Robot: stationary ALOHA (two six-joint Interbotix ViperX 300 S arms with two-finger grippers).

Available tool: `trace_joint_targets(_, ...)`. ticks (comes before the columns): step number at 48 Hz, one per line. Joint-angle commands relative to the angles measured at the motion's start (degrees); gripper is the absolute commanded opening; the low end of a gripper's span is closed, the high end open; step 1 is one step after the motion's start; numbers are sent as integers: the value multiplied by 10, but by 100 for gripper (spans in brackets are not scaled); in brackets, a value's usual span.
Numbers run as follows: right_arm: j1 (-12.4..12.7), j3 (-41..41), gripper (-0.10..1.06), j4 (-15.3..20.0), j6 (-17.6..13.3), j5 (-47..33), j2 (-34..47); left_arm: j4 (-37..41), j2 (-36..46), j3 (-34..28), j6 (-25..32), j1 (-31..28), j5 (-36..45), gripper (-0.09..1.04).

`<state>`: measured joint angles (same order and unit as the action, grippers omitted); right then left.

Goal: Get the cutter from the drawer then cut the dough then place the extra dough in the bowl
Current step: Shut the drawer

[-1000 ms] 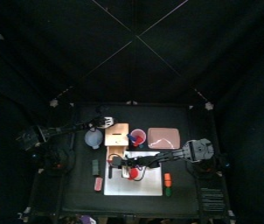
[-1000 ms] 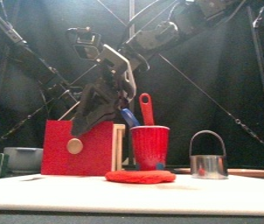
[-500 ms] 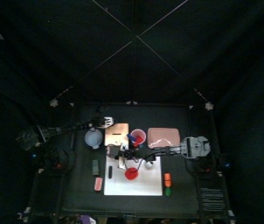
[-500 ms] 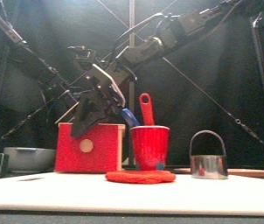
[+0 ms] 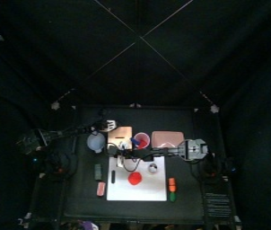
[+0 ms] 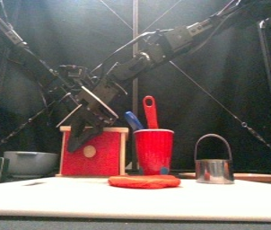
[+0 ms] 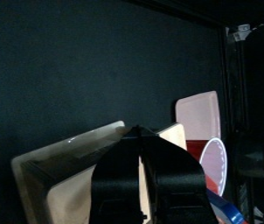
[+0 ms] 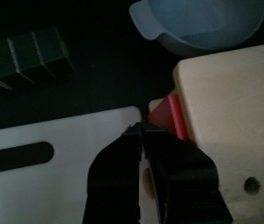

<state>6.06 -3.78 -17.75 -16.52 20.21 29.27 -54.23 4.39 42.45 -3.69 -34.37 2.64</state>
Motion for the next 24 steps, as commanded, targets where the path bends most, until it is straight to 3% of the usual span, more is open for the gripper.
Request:
trace_joint_targets(1, 16, -18, 45, -7, -2, 6, -14, 1, 2, -1, 2, 1, 3, 29)
trace_joint_targets(24, 30, -40, 45, -16, 1, 13, -3, 1, 2, -1, 2, -4, 1, 29)
